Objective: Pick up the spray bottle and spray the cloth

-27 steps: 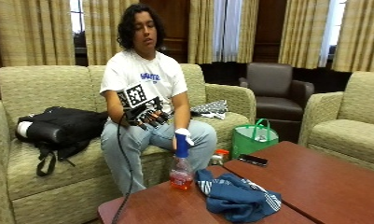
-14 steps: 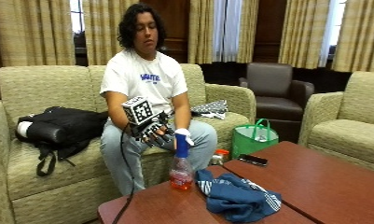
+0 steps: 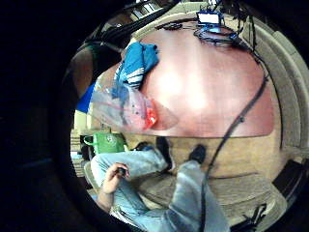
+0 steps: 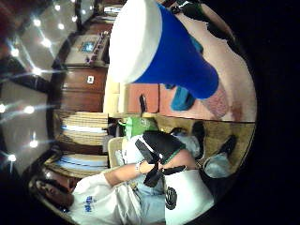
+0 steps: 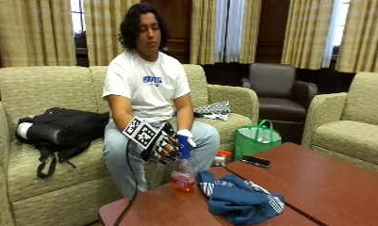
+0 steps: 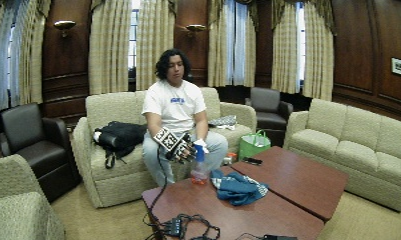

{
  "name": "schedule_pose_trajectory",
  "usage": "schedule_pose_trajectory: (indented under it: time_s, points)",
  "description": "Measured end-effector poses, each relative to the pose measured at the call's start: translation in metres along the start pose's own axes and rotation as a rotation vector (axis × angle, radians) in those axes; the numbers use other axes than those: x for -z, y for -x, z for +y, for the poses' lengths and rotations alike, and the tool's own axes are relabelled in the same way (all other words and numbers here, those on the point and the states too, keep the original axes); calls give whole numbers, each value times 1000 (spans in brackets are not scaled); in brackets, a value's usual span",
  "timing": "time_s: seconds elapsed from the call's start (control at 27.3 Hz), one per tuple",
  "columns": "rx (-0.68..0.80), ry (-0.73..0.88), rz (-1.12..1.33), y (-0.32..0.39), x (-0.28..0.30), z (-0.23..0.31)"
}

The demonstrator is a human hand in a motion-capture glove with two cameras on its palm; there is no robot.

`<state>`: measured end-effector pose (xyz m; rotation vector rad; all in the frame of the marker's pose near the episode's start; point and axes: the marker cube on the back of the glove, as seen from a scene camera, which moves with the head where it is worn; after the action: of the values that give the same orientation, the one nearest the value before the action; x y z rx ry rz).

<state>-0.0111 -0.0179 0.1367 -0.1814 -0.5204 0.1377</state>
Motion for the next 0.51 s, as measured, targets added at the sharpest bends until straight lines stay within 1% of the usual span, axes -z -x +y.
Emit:
schedule_pose_trajectory:
  time_s: [0.22, 0.51]
  points:
    - [-41, 28, -199, 2, -14, -13]
    - [-101, 9, -443, 7, -37, -29]
